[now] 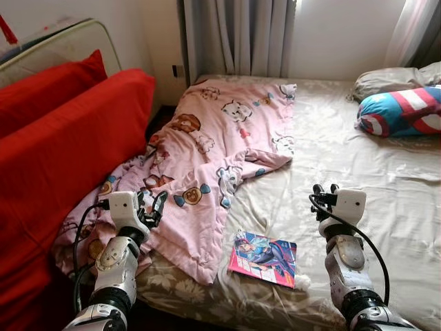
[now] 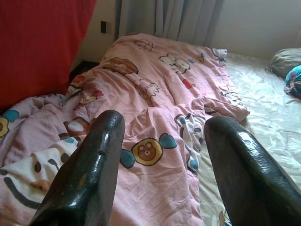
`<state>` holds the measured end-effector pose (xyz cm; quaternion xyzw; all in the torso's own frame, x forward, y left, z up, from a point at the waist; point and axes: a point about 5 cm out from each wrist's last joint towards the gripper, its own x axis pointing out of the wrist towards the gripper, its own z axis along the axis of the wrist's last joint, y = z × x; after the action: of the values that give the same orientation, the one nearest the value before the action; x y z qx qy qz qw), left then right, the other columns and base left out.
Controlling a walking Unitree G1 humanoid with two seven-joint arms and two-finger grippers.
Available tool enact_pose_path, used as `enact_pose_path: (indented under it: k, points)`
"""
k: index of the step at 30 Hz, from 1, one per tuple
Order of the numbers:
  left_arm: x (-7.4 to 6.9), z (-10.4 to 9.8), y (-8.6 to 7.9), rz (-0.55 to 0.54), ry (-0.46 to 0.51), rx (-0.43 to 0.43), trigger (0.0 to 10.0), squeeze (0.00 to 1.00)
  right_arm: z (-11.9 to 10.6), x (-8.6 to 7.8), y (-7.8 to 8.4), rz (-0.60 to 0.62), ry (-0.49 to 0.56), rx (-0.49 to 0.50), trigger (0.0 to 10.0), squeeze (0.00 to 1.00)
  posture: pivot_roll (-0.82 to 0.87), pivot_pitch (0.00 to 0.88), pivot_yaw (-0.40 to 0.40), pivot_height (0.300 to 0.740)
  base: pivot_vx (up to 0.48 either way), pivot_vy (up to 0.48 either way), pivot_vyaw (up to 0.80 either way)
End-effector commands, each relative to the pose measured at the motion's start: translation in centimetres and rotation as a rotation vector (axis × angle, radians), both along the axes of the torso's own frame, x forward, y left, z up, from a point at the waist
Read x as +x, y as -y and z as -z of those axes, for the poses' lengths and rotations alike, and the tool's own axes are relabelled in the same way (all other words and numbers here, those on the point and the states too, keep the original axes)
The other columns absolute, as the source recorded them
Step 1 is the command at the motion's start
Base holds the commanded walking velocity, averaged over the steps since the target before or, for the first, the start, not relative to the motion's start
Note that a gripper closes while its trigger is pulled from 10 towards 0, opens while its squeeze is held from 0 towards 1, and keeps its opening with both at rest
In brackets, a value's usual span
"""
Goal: Clean up the room
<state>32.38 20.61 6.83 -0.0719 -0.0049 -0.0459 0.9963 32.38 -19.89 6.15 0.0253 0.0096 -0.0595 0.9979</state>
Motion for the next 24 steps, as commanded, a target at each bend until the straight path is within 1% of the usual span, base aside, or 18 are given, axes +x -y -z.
enact_pose_path:
  k: [1, 3, 8, 10, 12, 24]
  points:
    - [0.27, -0.51, -0.25, -0.006, 0.014, -0.005, 10.0, 0.00, -0.01, 0.26, -0.30, -0.009, -0.022, -0.008, 10.0, 0.00, 0.03, 0.000, 0.015, 0.681, 0.000, 0.000, 0.00]
    - [0.28, -0.51, -0.23, -0.006, 0.014, -0.005, 10.0, 0.00, 0.07, 0.29, -0.32, -0.010, -0.034, -0.008, 10.0, 0.00, 0.03, 0.000, 0.015, 0.681, 0.000, 0.000, 0.00]
    - [0.29, -0.50, -0.16, -0.005, 0.014, -0.012, 10.0, 0.00, 0.22, 0.12, -0.44, -0.020, -0.029, -0.009, 10.0, 0.00, 0.03, 0.000, 0.015, 0.646, 0.000, 0.000, 0.00]
    - [0.31, -0.53, -0.15, -0.004, 0.014, -0.014, 10.0, 0.00, 0.21, 0.03, -0.41, -0.022, -0.020, -0.005, 10.0, 0.00, 0.03, 0.000, 0.015, 0.646, 0.000, 0.000, 0.00]
    - [0.36, -0.56, -0.07, -0.002, 0.014, -0.014, 10.0, 0.00, 0.41, -0.05, -0.29, -0.022, -0.035, -0.016, 10.0, 0.00, 0.03, 0.000, 0.015, 0.646, 0.000, 0.000, 0.00]
    - [0.28, -0.31, 0.14, 0.011, -0.001, -0.007, 10.0, 0.00, 0.53, 0.18, -0.86, -0.040, -0.056, 0.011, 10.0, 0.00, 0.03, 0.000, 0.019, 0.646, 0.000, 0.000, 0.00]
